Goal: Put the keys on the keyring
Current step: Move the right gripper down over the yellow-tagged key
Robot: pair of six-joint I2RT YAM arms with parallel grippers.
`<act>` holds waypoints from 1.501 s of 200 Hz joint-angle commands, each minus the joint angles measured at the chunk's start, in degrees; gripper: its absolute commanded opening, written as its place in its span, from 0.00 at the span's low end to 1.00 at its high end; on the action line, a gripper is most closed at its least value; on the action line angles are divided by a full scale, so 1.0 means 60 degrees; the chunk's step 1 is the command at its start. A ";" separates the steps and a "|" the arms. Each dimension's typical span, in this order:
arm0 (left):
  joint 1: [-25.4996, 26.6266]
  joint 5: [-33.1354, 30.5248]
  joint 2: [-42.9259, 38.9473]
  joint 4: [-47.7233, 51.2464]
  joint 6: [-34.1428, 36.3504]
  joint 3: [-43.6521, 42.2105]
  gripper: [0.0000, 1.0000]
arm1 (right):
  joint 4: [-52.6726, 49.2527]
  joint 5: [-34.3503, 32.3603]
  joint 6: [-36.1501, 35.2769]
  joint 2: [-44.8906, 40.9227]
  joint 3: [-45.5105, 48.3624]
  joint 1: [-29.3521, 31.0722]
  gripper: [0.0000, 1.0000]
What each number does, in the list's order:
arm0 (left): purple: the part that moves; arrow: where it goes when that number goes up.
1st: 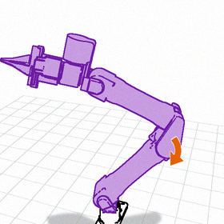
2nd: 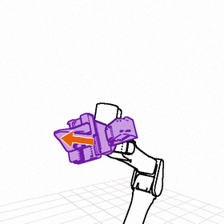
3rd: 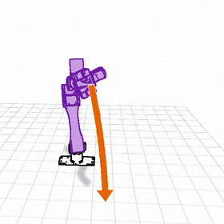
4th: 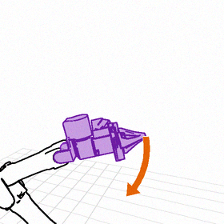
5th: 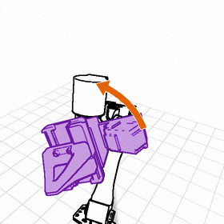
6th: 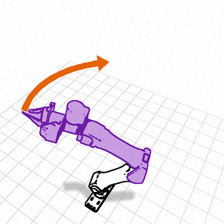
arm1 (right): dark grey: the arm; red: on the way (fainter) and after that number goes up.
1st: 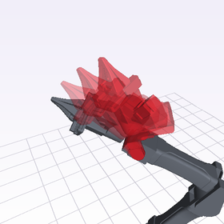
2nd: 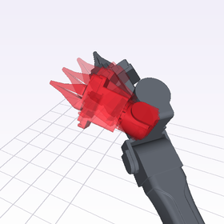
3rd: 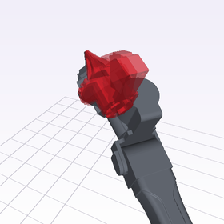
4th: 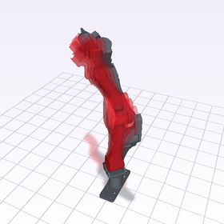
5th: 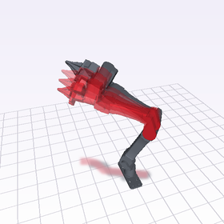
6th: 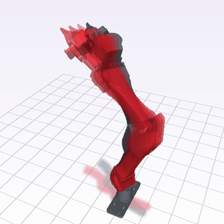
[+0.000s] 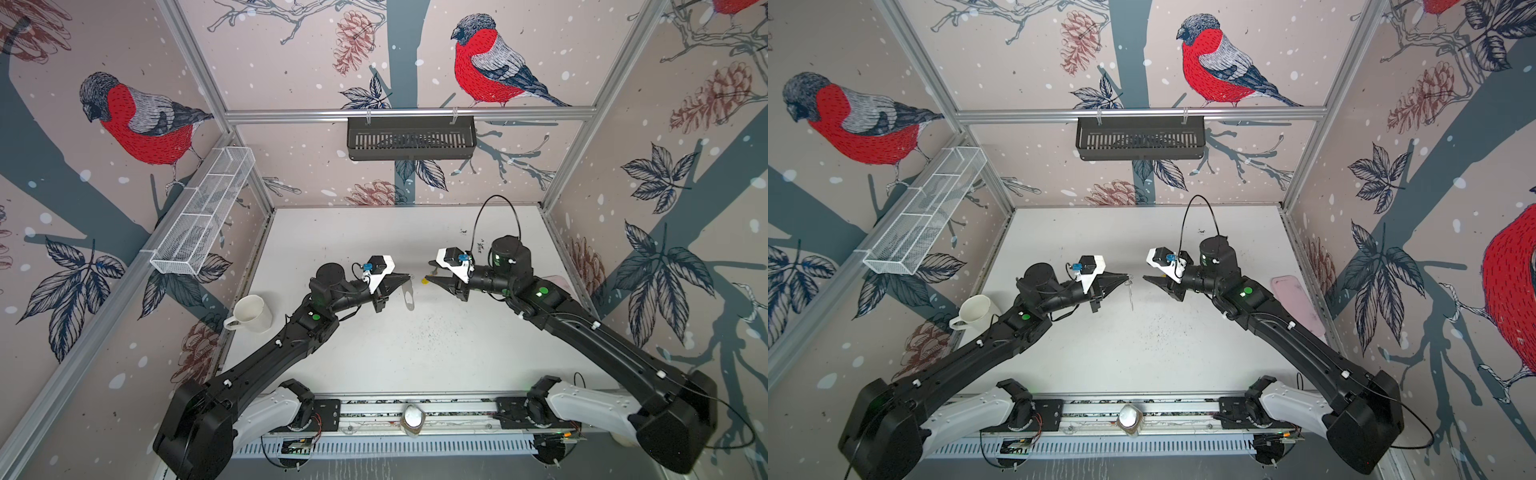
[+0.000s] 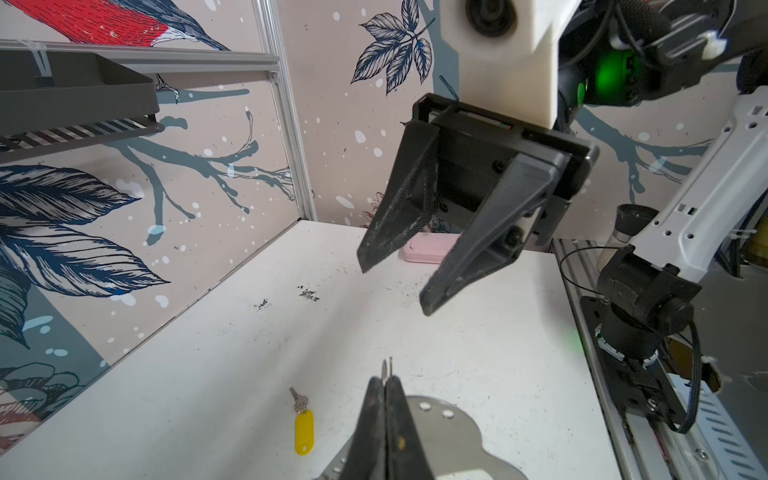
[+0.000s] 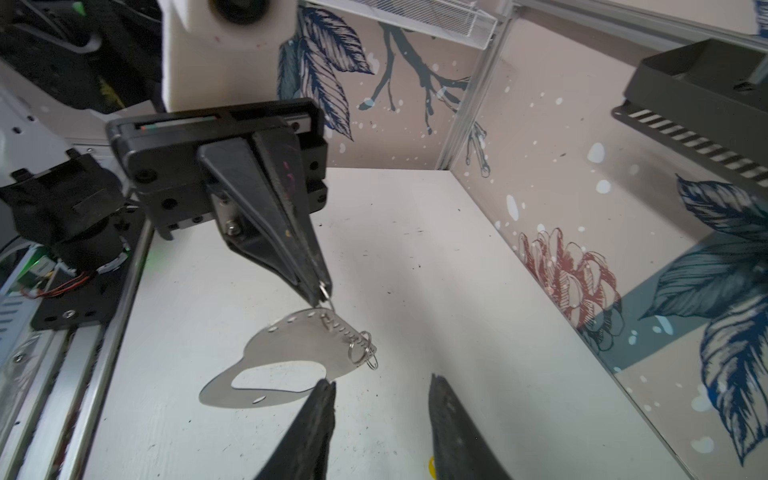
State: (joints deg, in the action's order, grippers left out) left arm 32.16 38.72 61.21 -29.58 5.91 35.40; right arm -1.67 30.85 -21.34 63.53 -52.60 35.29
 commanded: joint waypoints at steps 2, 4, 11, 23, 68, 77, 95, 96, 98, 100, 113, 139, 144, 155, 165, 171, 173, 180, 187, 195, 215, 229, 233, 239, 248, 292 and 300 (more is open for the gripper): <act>-0.0005 -0.0196 0.0117 -0.1049 -0.0376 -0.0008 0.00 | 0.1842 -0.1232 0.1312 -0.0027 0.0445 -0.0144 0.43; -0.0008 -0.0198 0.0134 -0.1069 -0.0401 0.0001 0.00 | 0.1896 -0.1301 0.1396 -0.0008 0.0479 -0.0162 0.43; 0.0010 -0.0236 0.0177 -0.1177 -0.0465 -0.0019 0.00 | 0.2177 -0.1495 0.1767 0.0091 0.0603 -0.0229 0.43; 0.0012 -0.0338 0.0249 -0.1439 -0.0621 -0.0088 0.00 | 0.2540 -0.1912 0.2396 0.0360 0.0772 -0.0321 0.44; 0.0015 -0.0900 0.0268 -0.2594 -0.1298 -0.0628 0.00 | 0.3064 -0.3965 0.4396 0.2083 0.1072 -0.0540 0.44; 0.0014 -0.0971 0.0257 -0.2745 -0.1416 -0.0709 0.00 | 0.3163 -0.4137 0.4678 0.2523 0.1119 -0.0589 0.44; 0.0014 -0.1062 0.0193 -0.2833 -0.1569 -0.0809 0.00 | 0.3237 -0.4433 0.5108 0.3400 0.1068 -0.0622 0.44; 0.0015 -0.1069 0.0188 -0.2833 -0.1577 -0.0813 0.00 | 0.3237 -0.4450 0.5124 0.3437 0.1057 -0.0622 0.44; 0.0008 -0.1083 0.0163 -0.2833 -0.1595 -0.0823 0.00 | 0.3238 -0.4486 0.5157 0.3553 0.1042 -0.0615 0.44; 0.0014 -0.1097 0.0160 -0.2833 -0.1599 -0.0829 0.00 | 0.3249 -0.4516 0.5177 0.3637 0.1038 -0.0613 0.44; 0.0007 -0.1207 0.0044 -0.2833 -0.1655 -0.0923 0.00 | 0.3282 -0.4701 0.5348 0.4312 0.0900 -0.0622 0.43; 0.0016 -0.1350 -0.0216 -0.2767 -0.1631 -0.1061 0.00 | 0.2962 -0.5087 0.5735 0.5604 0.0261 -0.0613 0.44; 0.0016 -0.1384 -0.0251 -0.2753 -0.1617 -0.1078 0.00 | 0.2916 -0.5130 0.5819 0.5814 0.0119 -0.0608 0.44; 0.0014 -0.1427 -0.0306 -0.2674 -0.1579 -0.1080 0.00 | 0.2743 -0.5586 0.6036 0.6293 -0.0173 -0.0489 0.46; 0.0016 -0.1455 -0.0328 -0.2601 -0.1543 -0.1076 0.00 | 0.2498 -0.6049 0.6230 0.6693 -0.0469 -0.0393 0.49; 0.0007 -0.1453 -0.0336 -0.2577 -0.1529 -0.1066 0.00 | 0.2315 -0.6211 0.6325 0.6925 -0.0664 -0.0361 0.50; 0.0010 -0.1464 -0.0341 -0.2568 -0.1539 -0.1066 0.00 | 0.2260 -0.6259 0.6344 0.6985 -0.0718 -0.0341 0.51; 0.0014 -0.1435 -0.0351 -0.2554 -0.1540 -0.1066 0.00 | 0.2124 -0.6325 0.6448 0.7203 -0.0884 -0.0302 0.54; 0.0016 -0.1425 -0.0357 -0.2541 -0.1531 -0.1066 0.00 | 0.2034 -0.6335 0.6525 0.7377 -0.0984 -0.0271 0.56; 0.0005 -0.1441 -0.0358 -0.2519 -0.1517 -0.1066 0.00 | 0.1988 -0.6355 0.6653 0.7505 -0.1053 -0.0249 0.57; 0.0015 -0.1454 -0.0374 -0.2402 -0.1483 -0.1058 0.00 | 0.1812 -0.6401 0.6935 0.7719 -0.1164 -0.0283 0.61; -0.0003 -0.1447 -0.0415 -0.2331 -0.1447 -0.1051 0.00 | 0.1795 -0.6210 0.7045 0.7751 -0.1152 -0.0321 0.64; 0.0009 -0.1440 -0.0419 -0.2314 -0.1440 -0.1051 0.00 | 0.1809 -0.6115 0.7072 0.7752 -0.1151 -0.0342 0.64; 0.0015 -0.1432 -0.0445 -0.2301 -0.1427 -0.1065 0.00 | 0.1840 -0.5958 0.7110 0.7778 -0.1136 -0.0357 0.64; 0.0004 -0.1451 -0.0460 -0.2291 -0.1414 -0.1077 0.00 | 0.1846 -0.5702 0.7159 0.7808 -0.1145 -0.0381 0.64; 0.0014 -0.1428 -0.0545 -0.2124 -0.1352 -0.1066 0.00 | 0.1949 -0.4772 0.7406 0.7970 -0.1194 -0.0445 0.65; 0.0011 -0.1442 -0.0562 -0.2117 -0.1337 -0.1066 0.00 | 0.1959 -0.4603 0.7405 0.7993 -0.1223 -0.0447 0.65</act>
State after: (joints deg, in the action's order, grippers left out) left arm 32.21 29.87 58.30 -41.19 -2.92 28.93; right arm 9.78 -1.43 21.30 110.87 -59.35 32.56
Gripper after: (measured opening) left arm 0.048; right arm 0.647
